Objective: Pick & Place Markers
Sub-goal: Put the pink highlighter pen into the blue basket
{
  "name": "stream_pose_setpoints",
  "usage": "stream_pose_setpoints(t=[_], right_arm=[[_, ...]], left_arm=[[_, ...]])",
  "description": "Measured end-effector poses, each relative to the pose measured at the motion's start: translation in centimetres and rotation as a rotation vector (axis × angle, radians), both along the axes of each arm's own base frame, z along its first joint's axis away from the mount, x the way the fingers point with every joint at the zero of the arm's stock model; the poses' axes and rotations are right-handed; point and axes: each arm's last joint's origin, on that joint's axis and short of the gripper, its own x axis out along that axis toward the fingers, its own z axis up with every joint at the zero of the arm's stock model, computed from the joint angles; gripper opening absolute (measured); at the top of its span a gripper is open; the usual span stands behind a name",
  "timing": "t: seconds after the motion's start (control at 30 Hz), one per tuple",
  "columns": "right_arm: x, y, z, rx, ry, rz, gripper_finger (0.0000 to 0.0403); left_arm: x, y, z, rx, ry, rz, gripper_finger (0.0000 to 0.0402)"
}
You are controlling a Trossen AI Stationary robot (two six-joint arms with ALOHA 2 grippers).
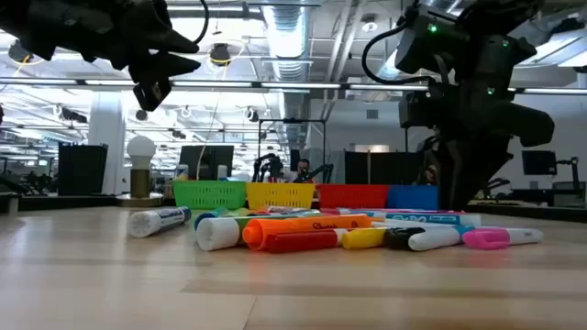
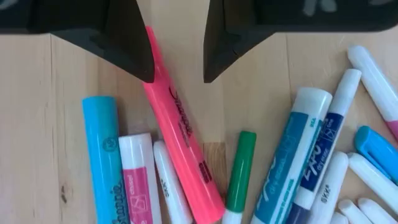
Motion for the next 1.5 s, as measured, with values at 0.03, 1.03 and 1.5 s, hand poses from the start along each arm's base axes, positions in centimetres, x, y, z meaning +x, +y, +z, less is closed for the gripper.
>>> stream_pose_setpoints(t=[0.03, 1.03, 1.5], right_arm=[[0.0, 0.0, 0.0, 0.0, -0.003, 0.0, 0.0127], [0.2, -0.8, 0.1, -0.025, -0.023, 0.044, 0.0127], [0.1, -1.5, 0.0, -0.039, -0.01, 0.063, 0.0127]], left_arm=[[0.0, 0.0, 0.0, 0.0, 0.0, 0.0, 0.0102], [0.0, 0.0, 0.0, 0.0, 0.0, 0.0, 0.0102], [0.0, 0.0, 0.0, 0.006, 0.0, -0.001, 0.0102]])
